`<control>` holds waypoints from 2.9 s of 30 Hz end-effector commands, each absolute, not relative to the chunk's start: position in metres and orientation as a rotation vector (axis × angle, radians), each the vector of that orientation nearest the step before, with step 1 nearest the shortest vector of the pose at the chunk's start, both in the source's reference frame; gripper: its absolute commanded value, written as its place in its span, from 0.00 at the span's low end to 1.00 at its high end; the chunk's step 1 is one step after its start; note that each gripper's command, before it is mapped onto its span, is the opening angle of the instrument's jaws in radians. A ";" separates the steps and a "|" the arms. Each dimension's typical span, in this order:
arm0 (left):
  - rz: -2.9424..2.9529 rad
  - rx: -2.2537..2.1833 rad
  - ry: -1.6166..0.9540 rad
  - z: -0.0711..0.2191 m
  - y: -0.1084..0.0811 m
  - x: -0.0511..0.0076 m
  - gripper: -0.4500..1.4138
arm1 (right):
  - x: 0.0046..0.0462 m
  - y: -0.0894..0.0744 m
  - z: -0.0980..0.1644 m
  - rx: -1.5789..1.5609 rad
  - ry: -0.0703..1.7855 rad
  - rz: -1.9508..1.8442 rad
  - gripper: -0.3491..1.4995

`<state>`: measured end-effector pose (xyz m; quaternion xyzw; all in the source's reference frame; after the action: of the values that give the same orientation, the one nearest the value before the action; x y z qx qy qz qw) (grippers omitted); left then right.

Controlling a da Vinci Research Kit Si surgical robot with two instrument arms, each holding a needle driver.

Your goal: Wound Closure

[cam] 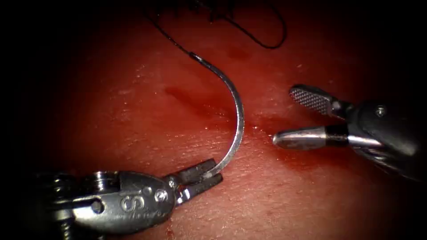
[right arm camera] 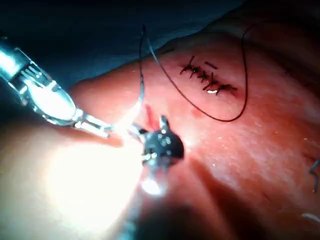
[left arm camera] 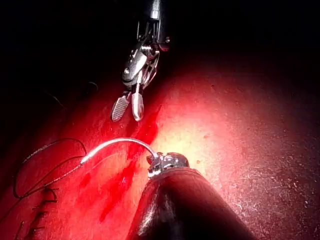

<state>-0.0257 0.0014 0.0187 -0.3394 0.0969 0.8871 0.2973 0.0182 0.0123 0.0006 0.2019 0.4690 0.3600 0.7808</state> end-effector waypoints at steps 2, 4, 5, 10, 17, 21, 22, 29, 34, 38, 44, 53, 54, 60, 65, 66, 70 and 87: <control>2.429 -0.908 0.307 0.019 0.002 -0.0262 0.00 | 0.0189 0.012 0.001 0.449 1.015 0.796 0.83; 2.484 -0.908 0.349 0.020 0.002 -0.0260 0.00 | 0.0190 0.012 0.001 0.457 1.017 0.807 0.88; 2.504 -0.908 0.364 0.020 0.002 -0.0260 0.00 | 0.0190 0.012 0.001 0.467 1.028 0.804 0.88; 2.601 -0.847 0.483 0.020 0.002 -0.0255 0.00 | 0.0194 0.012 0.000 0.526 1.081 0.815 0.88; 2.677 -0.805 0.613 0.020 0.002 -0.0255 0.00 | 0.0206 0.012 -0.002 0.541 1.086 0.825 0.86; 2.699 -0.806 0.688 0.020 0.002 -0.0256 0.00 | 0.0212 0.012 -0.001 0.542 1.089 0.825 0.79; 2.707 -0.812 0.705 0.020 0.002 -0.0256 0.00 | 0.0212 0.012 -0.001 0.542 1.088 0.826 0.79; 2.744 -0.907 0.778 0.019 0.002 -0.0257 0.00 | 0.0216 0.012 -0.001 0.540 1.088 0.829 0.81; 2.773 -0.926 0.807 0.019 0.002 -0.0258 0.00 | 0.0221 0.012 -0.001 0.537 1.087 0.833 0.82; 2.795 -0.958 0.828 0.019 0.002 -0.0259 0.00 | 0.0223 0.012 -0.001 0.537 1.084 0.835 0.81; 2.799 -0.961 0.832 0.019 0.002 -0.0260 0.00 | 0.0222 0.013 -0.002 0.508 1.095 0.862 0.51; 2.808 -0.989 0.833 0.019 0.001 -0.0261 0.14 | 0.0222 0.014 -0.002 0.305 1.014 0.874 0.00; 2.808 -1.002 0.829 0.018 0.001 -0.0261 0.21 | 0.0221 0.014 -0.002 0.302 1.014 0.869 0.00; 2.701 -1.059 0.703 0.018 0.002 -0.0261 0.63 | 0.0221 0.014 -0.002 0.284 1.016 0.837 0.00; 2.533 -1.143 0.452 0.016 0.003 -0.0253 0.66 | 0.0220 0.015 -0.002 0.251 1.050 0.708 0.00; 2.492 -1.153 0.348 0.015 0.004 -0.0250 0.67 | 0.0220 0.015 -0.002 0.254 1.060 0.685 0.00; 2.344 -1.166 0.026 0.014 0.007 -0.0239 0.70 | 0.0220 0.016 -0.002 0.263 1.110 0.606 0.00; 2.006 -1.131 -0.759 0.015 0.015 -0.0245 0.68 | 0.0215 0.018 -0.003 0.257 1.344 0.384 0.00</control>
<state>-0.0241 0.0152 0.0146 -0.4363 -0.3050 0.7708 0.3499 0.0210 0.0176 -0.0037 0.1178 0.6207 0.1710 0.7561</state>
